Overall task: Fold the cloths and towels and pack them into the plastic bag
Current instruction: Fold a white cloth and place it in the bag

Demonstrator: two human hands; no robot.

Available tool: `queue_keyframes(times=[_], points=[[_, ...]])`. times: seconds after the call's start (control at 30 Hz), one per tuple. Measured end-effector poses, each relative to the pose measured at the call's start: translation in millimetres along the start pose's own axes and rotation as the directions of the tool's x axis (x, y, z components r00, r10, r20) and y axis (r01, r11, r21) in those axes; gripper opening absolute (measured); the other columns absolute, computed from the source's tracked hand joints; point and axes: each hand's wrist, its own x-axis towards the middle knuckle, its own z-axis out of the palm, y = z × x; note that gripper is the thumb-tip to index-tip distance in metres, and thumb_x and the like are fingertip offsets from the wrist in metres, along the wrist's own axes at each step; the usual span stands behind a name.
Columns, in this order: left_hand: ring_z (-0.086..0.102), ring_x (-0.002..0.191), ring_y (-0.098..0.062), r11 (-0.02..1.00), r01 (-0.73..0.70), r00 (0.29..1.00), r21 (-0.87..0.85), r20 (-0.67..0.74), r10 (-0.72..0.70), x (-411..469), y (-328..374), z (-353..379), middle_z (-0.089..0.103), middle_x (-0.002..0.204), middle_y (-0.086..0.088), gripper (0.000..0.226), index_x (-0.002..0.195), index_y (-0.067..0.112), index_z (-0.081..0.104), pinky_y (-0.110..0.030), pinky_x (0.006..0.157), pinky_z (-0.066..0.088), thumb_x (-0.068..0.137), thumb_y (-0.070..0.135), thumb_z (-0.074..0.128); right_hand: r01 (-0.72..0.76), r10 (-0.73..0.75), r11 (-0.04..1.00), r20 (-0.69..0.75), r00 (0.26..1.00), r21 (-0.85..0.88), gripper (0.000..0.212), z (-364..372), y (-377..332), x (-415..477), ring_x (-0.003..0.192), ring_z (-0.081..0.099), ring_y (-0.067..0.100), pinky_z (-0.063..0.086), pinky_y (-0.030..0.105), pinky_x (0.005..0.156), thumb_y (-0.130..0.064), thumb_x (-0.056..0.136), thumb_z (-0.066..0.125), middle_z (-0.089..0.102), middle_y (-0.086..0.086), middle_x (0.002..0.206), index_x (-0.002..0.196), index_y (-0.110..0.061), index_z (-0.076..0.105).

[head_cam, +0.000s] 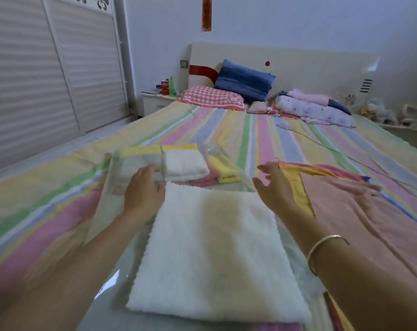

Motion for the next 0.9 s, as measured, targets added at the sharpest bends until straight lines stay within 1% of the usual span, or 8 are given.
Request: queue_keyframes(times=[0.1,0.2,0.27,0.37,0.5,0.63,0.8,0.9], points=[[0.049,0.128,-0.023,0.955,-0.298,0.940,0.000,0.172,0.293,-47,-1,8,0.055,0.136,-0.001,0.040,0.125,0.019,0.060,-0.034,0.104,0.036,0.089,0.029,0.047,0.215,-0.159,0.957,0.267,0.950,-0.195,0.038,21,-4,-51,0.128,0.044,0.025,0.035,0.034,0.105,-0.028,0.094,0.056,0.052,0.004,0.137,0.132,-0.023,0.053],[0.022,0.146,-0.012,0.839,-0.543,0.776,0.028,0.400,0.489,-96,-2,20,0.028,0.156,0.007,0.061,0.146,0.023,0.040,-0.029,0.119,0.010,0.094,0.048,0.020,0.335,-0.108,0.872,0.527,0.843,-0.357,0.055,36,-1,-107,0.148,0.010,0.019,0.008,0.038,0.120,-0.053,0.099,0.026,0.016,-0.002,0.160,0.150,-0.032,0.026],[0.026,0.145,-0.017,0.732,-0.665,0.691,0.148,0.491,0.530,-117,-15,30,0.029,0.156,-0.001,0.062,0.148,0.021,0.037,-0.037,0.115,0.011,0.100,0.050,0.011,0.374,-0.071,0.829,0.585,0.808,-0.415,0.079,42,7,-131,0.149,-0.007,0.019,-0.005,0.043,0.120,-0.072,0.085,-0.005,-0.003,-0.003,0.162,0.153,-0.035,0.007],[0.037,0.140,-0.024,0.710,-0.655,0.702,0.256,0.554,0.448,-127,-32,32,0.036,0.153,-0.009,0.066,0.148,0.017,0.036,-0.040,0.109,0.017,0.101,0.053,0.007,0.391,-0.097,0.808,0.555,0.826,-0.441,0.104,39,20,-148,0.148,-0.013,0.018,-0.009,0.042,0.119,-0.075,0.062,-0.033,-0.010,-0.002,0.162,0.153,-0.035,-0.001],[0.034,0.142,-0.016,0.803,-0.596,0.724,0.012,0.442,0.530,-137,-14,12,0.037,0.153,-0.001,0.055,0.144,0.019,0.044,-0.037,0.115,0.021,0.099,0.047,0.029,0.462,-0.274,0.833,0.499,0.822,-0.304,0.082,15,15,-170,0.146,0.020,0.019,0.018,0.039,0.119,-0.077,0.083,0.002,0.024,-0.003,0.158,0.146,-0.035,0.034],[0.054,0.118,-0.011,0.722,-0.672,0.634,-0.167,0.375,0.677,-169,-2,-1,0.060,0.128,0.009,0.036,0.114,0.025,0.065,-0.028,0.099,0.039,0.087,0.047,0.059,0.677,-0.530,0.707,0.481,0.698,-0.204,0.044,-4,26,-204,0.115,0.055,0.019,0.048,0.034,0.093,-0.058,0.084,0.055,0.057,-0.004,0.126,0.117,-0.029,0.060],[0.060,0.104,-0.009,0.706,-0.699,0.602,-0.118,0.437,0.669,-180,-3,0,0.063,0.118,0.012,0.035,0.110,0.027,0.063,-0.025,0.081,0.048,0.075,0.030,0.063,0.716,-0.563,0.663,0.484,0.670,-0.220,0.042,-15,43,-211,0.116,0.057,0.018,0.048,0.031,0.094,-0.035,0.076,0.064,0.061,-0.004,0.125,0.116,-0.024,0.064],[0.057,0.109,-0.009,0.684,-0.727,0.583,-0.056,0.476,0.658,-181,-9,1,0.061,0.124,0.012,0.065,0.118,0.025,0.058,-0.022,0.086,0.040,0.055,0.010,0.060,0.744,-0.598,0.619,0.462,0.655,-0.252,0.048,-15,50,-214,0.120,0.057,0.017,0.046,0.034,0.101,-0.019,0.076,0.051,0.061,-0.004,0.129,0.122,-0.022,0.064]])
